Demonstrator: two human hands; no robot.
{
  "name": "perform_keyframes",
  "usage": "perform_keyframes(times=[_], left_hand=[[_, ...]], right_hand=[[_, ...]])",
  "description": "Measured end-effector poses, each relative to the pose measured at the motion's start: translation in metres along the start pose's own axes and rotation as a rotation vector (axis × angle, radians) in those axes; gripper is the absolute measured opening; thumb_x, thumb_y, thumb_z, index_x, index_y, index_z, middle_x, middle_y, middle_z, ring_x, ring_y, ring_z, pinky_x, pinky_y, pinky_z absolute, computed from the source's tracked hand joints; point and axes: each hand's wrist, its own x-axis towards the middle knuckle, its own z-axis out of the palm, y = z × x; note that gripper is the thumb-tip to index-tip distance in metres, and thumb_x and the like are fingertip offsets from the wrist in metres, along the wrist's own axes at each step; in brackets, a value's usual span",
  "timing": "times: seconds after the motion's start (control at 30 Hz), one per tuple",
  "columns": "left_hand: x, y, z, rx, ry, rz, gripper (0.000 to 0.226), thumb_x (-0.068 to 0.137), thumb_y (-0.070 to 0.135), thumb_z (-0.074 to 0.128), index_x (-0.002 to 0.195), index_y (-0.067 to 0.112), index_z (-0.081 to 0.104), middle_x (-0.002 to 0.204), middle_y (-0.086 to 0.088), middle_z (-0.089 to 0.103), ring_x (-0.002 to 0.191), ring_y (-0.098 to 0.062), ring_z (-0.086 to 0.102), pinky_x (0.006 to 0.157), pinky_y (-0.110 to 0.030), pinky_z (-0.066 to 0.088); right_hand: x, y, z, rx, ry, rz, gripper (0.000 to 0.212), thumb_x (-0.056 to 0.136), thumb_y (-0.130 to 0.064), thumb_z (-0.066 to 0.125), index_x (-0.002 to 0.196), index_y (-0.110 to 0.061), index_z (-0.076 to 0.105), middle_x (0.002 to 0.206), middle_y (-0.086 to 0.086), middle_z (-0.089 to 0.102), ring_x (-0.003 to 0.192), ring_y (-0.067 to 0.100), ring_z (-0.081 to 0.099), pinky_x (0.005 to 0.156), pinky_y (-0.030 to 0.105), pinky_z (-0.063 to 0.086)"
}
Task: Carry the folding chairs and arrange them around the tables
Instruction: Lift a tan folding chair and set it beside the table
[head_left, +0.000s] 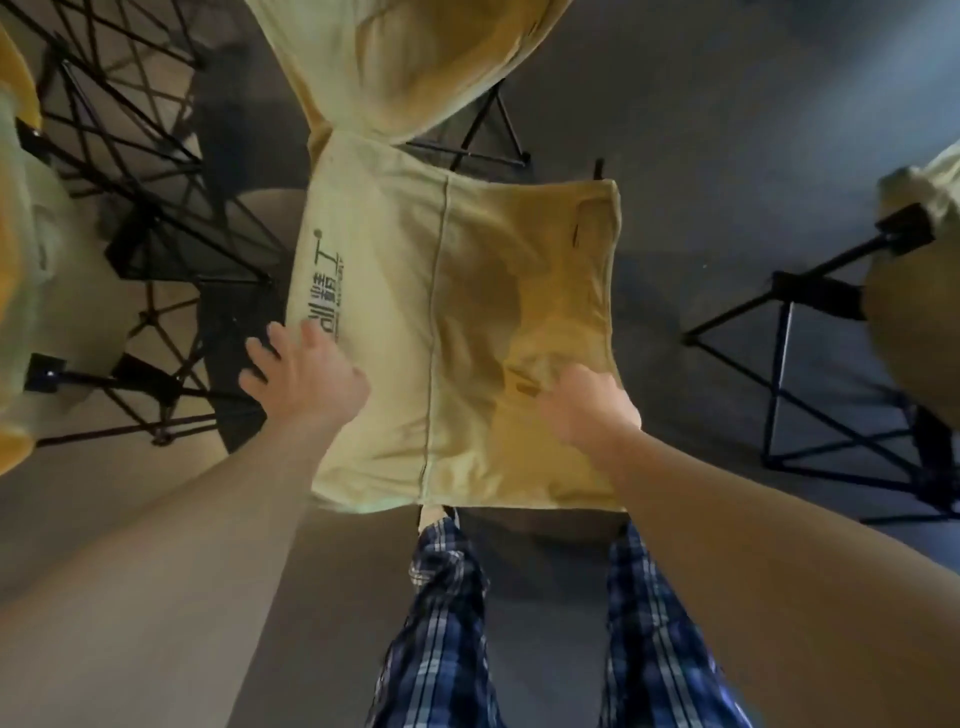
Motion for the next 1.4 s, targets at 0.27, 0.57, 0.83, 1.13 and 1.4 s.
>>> perform_keyframes(times=[0.27, 0.57, 0.83, 1.13, 1.4], left_hand=[[0.045, -0.050, 0.064, -0.540, -0.186, -0.279, 0.054, 0.081, 0.033, 0.066, 0.128, 0.010, 0.053, 0.124, -0.015, 0.061, 0.107, -0.037, 0.059, 0.093, -0.044, 0.052], [0.019, -0.014, 0.045, -0.659, -0.107, -0.121, 0.027, 0.098, 0.020, 0.050, 0.119, 0.007, 0.061, 0.123, -0.013, 0.061, 0.104, -0.032, 0.062, 0.075, -0.031, 0.048], [-0.055, 0.069, -0.037, -0.620, -0.015, 0.169, 0.030, 0.100, 0.026, 0.045, 0.119, 0.007, 0.059, 0.125, -0.015, 0.058, 0.114, -0.035, 0.055, 0.085, -0.036, 0.042], [-0.089, 0.116, -0.156, -0.539, 0.215, 0.333, 0.025, 0.099, 0.019, 0.045, 0.111, 0.003, 0.062, 0.118, -0.017, 0.063, 0.109, -0.034, 0.058, 0.073, -0.031, 0.035], [-0.089, 0.159, -0.274, -0.625, 0.399, 0.453, 0.027, 0.097, 0.015, 0.050, 0.114, 0.000, 0.064, 0.118, -0.018, 0.066, 0.111, -0.036, 0.059, 0.084, -0.037, 0.046]], right_hand=[[-0.019, -0.013, 0.127, 0.157, -0.162, 0.358, 0.049, 0.089, -0.027, 0.049, 0.135, -0.011, 0.041, 0.120, 0.013, 0.056, 0.108, 0.035, 0.057, 0.091, 0.044, 0.051], [-0.028, -0.023, 0.148, 0.493, -0.192, 0.538, 0.074, 0.093, -0.061, 0.040, 0.144, -0.008, 0.032, 0.133, 0.014, 0.049, 0.110, 0.032, 0.052, 0.089, 0.039, 0.046], [-0.032, -0.075, 0.066, 1.699, -0.289, 0.486, 0.042, 0.084, -0.013, 0.069, 0.123, -0.002, 0.061, 0.101, 0.018, 0.072, 0.079, 0.031, 0.072, 0.069, 0.049, 0.060], [-0.072, -0.100, -0.049, 1.916, -0.160, 0.273, 0.064, 0.091, 0.010, 0.048, 0.141, -0.024, 0.025, 0.116, 0.012, 0.056, 0.063, 0.022, 0.059, 0.043, 0.027, 0.051], [-0.081, -0.141, -0.167, 1.931, -0.107, 0.048, 0.060, 0.093, 0.002, 0.047, 0.142, -0.026, 0.027, 0.127, 0.012, 0.055, 0.098, 0.030, 0.065, 0.061, 0.037, 0.058]])
